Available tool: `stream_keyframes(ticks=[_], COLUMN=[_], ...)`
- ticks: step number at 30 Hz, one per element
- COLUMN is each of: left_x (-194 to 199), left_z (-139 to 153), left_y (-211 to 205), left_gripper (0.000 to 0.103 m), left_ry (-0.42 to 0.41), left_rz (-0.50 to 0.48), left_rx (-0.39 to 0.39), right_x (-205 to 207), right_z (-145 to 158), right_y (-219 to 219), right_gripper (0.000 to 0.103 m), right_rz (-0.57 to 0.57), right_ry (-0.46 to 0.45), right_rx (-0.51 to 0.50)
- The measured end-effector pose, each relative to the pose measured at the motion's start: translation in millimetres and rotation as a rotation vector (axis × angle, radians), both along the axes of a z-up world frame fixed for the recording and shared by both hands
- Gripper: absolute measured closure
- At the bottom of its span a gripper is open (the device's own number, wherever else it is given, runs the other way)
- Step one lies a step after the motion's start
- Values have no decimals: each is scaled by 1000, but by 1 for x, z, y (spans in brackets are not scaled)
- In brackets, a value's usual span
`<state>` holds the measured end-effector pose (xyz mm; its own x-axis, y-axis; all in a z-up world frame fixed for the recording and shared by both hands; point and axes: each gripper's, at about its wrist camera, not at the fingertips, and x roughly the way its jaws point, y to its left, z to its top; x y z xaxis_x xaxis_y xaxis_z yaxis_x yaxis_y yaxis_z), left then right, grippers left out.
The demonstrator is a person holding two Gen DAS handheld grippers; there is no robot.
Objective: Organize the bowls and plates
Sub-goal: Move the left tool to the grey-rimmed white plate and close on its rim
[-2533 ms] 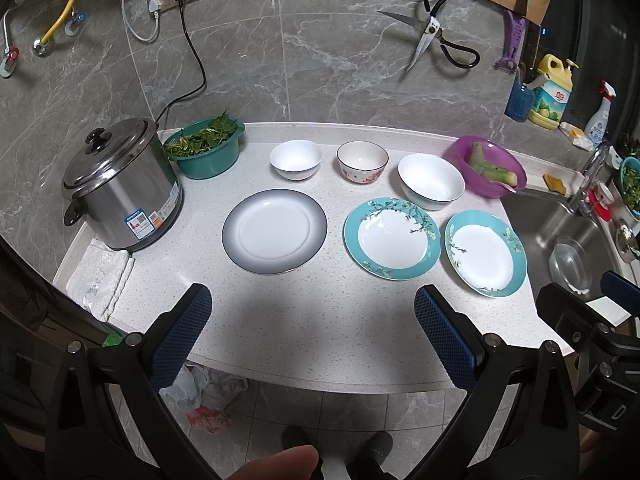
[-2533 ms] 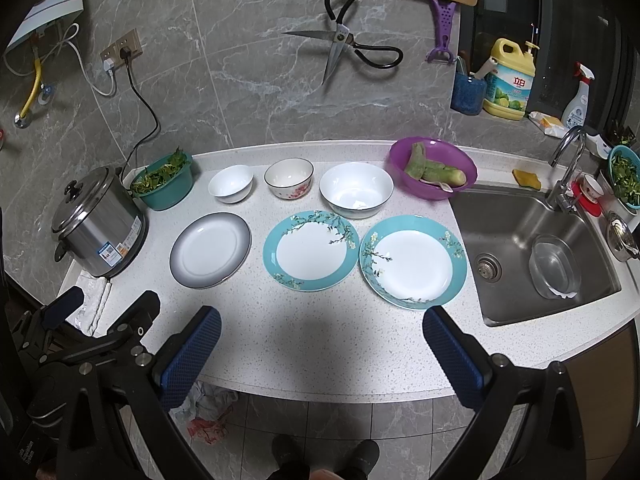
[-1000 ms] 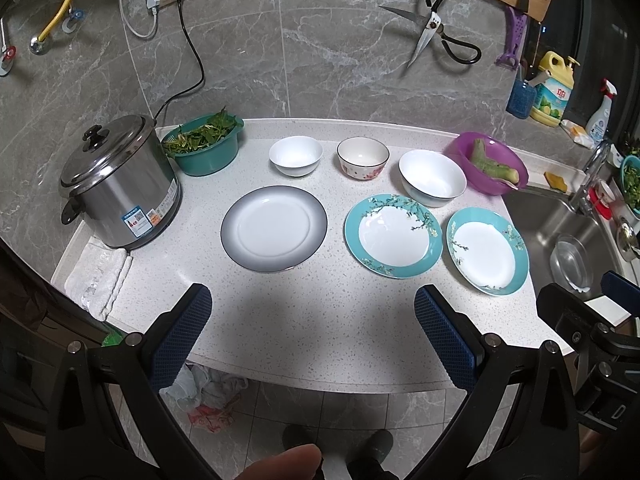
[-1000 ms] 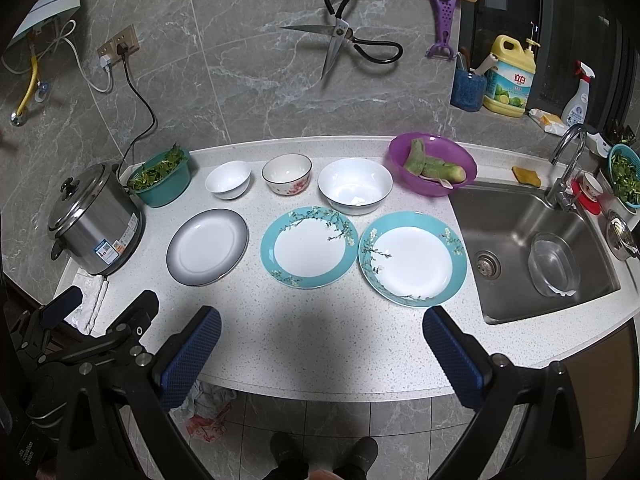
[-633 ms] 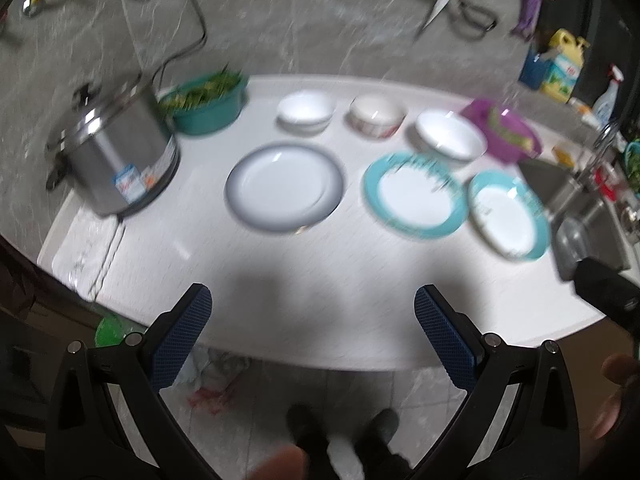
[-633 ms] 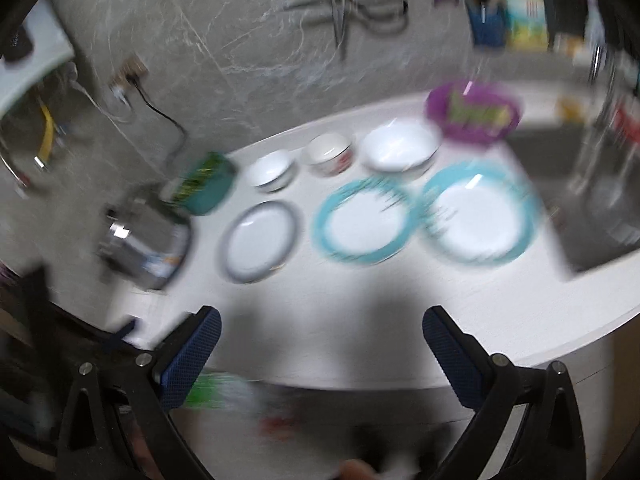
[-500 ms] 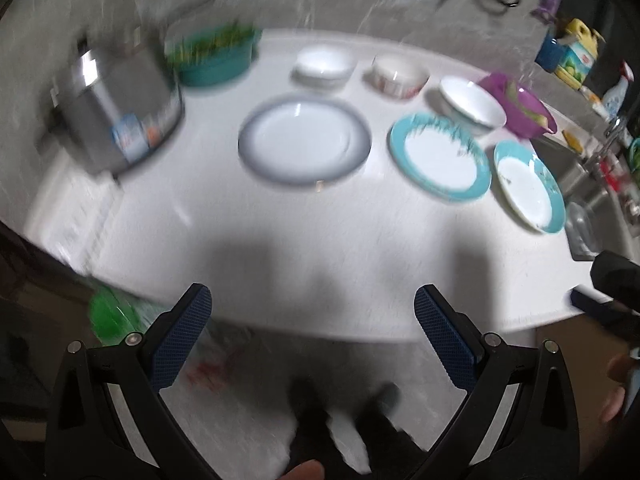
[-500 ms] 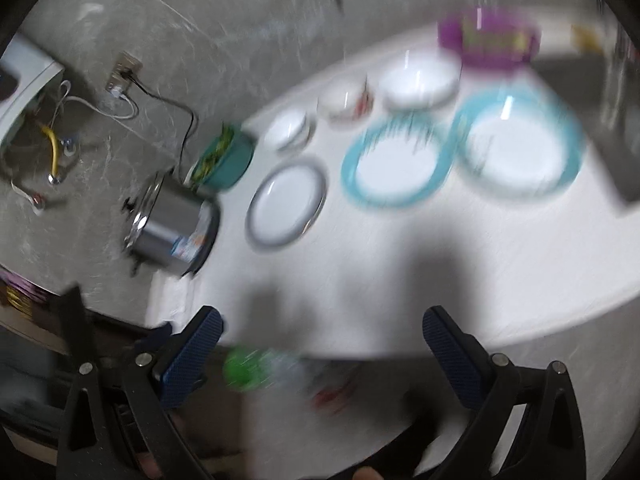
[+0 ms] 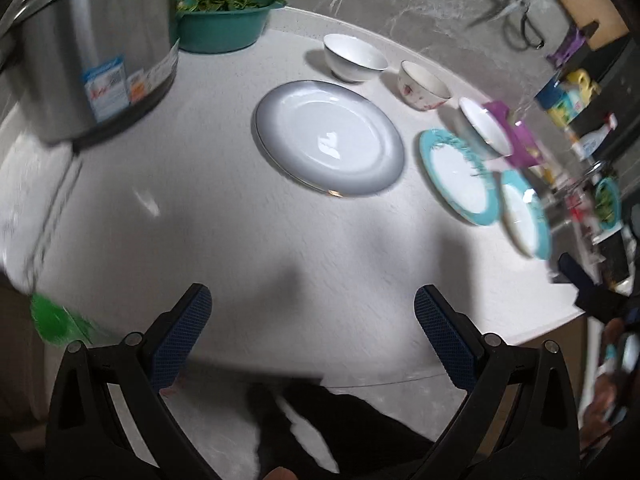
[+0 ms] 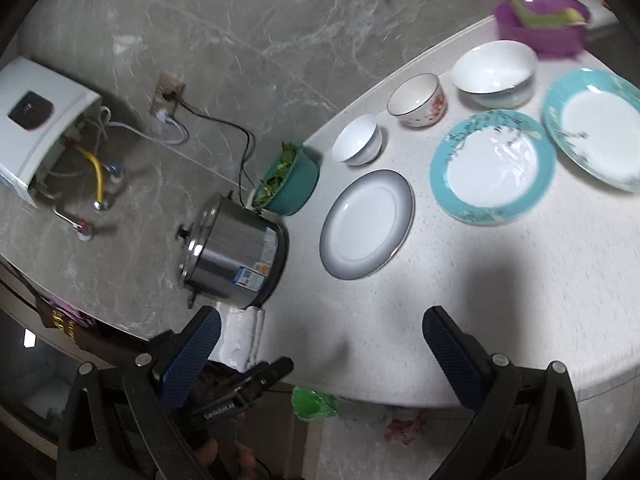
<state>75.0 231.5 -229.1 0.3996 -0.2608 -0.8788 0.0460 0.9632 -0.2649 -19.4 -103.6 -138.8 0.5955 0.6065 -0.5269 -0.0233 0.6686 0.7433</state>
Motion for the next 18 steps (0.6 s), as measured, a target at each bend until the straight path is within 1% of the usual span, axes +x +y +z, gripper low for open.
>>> stream_keyframes(ticks=[1, 2, 3, 5, 6, 8, 9, 10, 12, 13, 14, 15, 16, 17, 18], left_x=[15, 30, 47, 74, 86, 112, 129, 142, 173, 187, 201, 214, 226, 237, 245], left_z=[-8, -11, -16, -17, -17, -19, -19, -22, -27, -30, -32, -35, -39, -43, -47], left_y=[3, 3, 7, 14, 17, 25, 29, 33, 35, 35, 34, 35, 36, 36, 35], left_gripper=[0, 0, 0, 1, 1, 1, 1, 1, 2, 2, 2, 2, 2, 2, 3], left_ry=[41, 71, 84, 77, 70, 43, 32, 33, 64, 71, 69, 69, 87, 102, 111], left_rz=[20, 38, 58, 95, 97, 92, 88, 75, 35, 5, -30, -58, -82, -103, -122], left_rx=[12, -7, -21, 16, 30, 50, 59, 65, 68, 62, 60, 69, 82, 79, 75], right_x=[12, 29, 41, 72, 81, 99, 108, 116, 131, 136, 144, 148, 152, 156, 158], right_z=[-4, -15, -25, -50, -56, -64, -69, -74, -86, -91, -98, -101, -104, -110, -113], right_y=[0, 1, 2, 6, 6, 9, 9, 10, 10, 8, 7, 8, 9, 9, 10], right_gripper=[0, 0, 0, 0, 0, 0, 0, 0, 0, 0, 0, 2, 10, 18, 20], right_rz=[11, 44, 70, 97, 96, 101, 107, 107, 93, 79, 54, 44, 30, 14, 9], right_ry=[18, 66, 104, 186, 185, 193, 201, 204, 216, 230, 245, 248, 255, 277, 290], right_rx=[5, 38, 72, 115, 114, 73, 78, 77, 50, 58, 88, 95, 90, 86, 93])
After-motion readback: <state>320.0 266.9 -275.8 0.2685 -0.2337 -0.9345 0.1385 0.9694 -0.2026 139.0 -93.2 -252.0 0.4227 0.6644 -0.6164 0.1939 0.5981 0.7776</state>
